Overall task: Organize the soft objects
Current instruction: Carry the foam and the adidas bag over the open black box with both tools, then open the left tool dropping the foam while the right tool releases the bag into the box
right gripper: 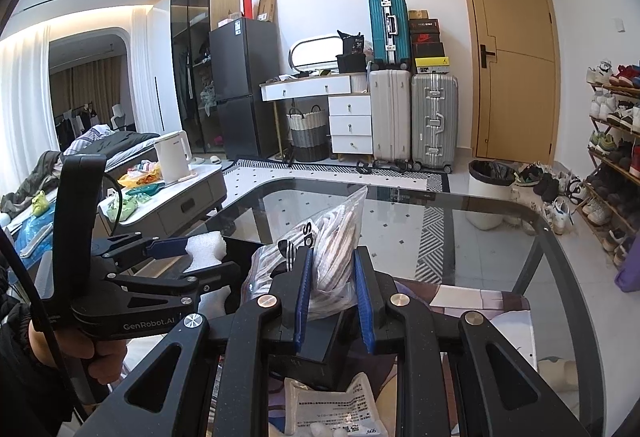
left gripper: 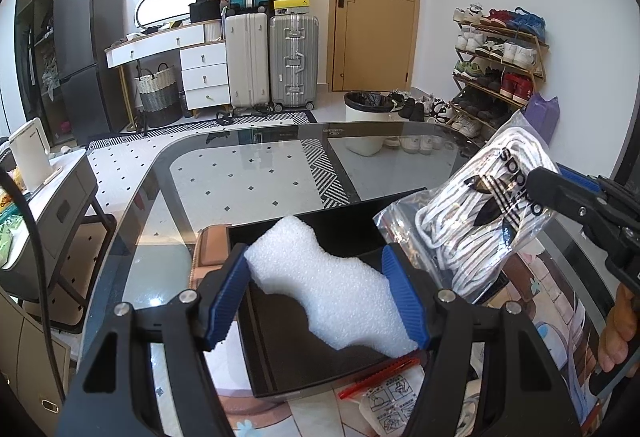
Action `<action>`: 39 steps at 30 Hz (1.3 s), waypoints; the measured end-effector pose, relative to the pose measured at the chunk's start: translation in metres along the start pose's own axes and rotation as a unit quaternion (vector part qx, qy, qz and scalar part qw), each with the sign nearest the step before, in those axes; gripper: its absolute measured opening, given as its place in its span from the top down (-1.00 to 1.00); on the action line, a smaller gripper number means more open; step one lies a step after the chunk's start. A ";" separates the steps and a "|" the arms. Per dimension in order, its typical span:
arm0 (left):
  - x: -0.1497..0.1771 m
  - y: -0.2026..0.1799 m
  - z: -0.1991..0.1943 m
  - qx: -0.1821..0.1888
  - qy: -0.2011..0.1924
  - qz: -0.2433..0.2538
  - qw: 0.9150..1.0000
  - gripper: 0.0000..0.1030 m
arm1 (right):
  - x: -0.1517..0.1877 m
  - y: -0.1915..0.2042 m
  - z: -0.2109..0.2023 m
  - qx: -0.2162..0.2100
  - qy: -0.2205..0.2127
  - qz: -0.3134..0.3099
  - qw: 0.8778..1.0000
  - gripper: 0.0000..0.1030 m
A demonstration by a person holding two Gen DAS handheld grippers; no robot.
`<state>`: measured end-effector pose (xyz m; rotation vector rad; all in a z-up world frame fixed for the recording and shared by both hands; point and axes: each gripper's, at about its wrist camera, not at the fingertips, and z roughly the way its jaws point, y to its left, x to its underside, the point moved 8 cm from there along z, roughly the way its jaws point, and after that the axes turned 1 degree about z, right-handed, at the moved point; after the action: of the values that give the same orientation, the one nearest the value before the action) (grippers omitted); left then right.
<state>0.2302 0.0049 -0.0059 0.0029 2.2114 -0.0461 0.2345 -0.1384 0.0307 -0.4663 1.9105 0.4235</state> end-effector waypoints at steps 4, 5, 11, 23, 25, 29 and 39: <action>0.000 0.000 0.003 -0.001 0.001 0.002 1.000 -0.30 | 0.000 0.000 0.005 0.005 0.004 -0.002 1.000 0.60; 0.000 0.000 0.005 -0.001 0.002 0.003 1.000 -0.30 | 0.000 0.000 0.006 0.006 0.005 -0.003 1.000 0.60; 0.000 0.000 0.014 -0.003 0.007 0.004 1.000 -0.30 | 0.002 0.005 0.020 0.013 0.015 -0.014 1.000 0.60; 0.008 0.008 0.029 -0.012 0.016 0.002 1.000 -0.30 | 0.016 0.024 0.061 -0.012 0.052 -0.027 0.998 0.60; 0.007 0.007 0.030 -0.012 0.016 0.004 1.000 -0.31 | 0.019 0.026 0.066 -0.016 0.059 -0.028 0.998 0.60; 0.008 0.007 0.030 -0.015 0.017 0.012 1.000 -0.31 | 0.026 0.026 0.074 -0.023 0.072 -0.029 0.997 0.60; 0.010 0.003 0.031 -0.012 0.022 0.021 0.999 -0.32 | 0.046 0.024 0.085 -0.022 0.105 -0.031 0.994 0.59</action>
<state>0.2487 0.0068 -0.0323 0.0357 2.2540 0.0044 0.2736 -0.0816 -0.0411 -0.6171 2.0862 0.3887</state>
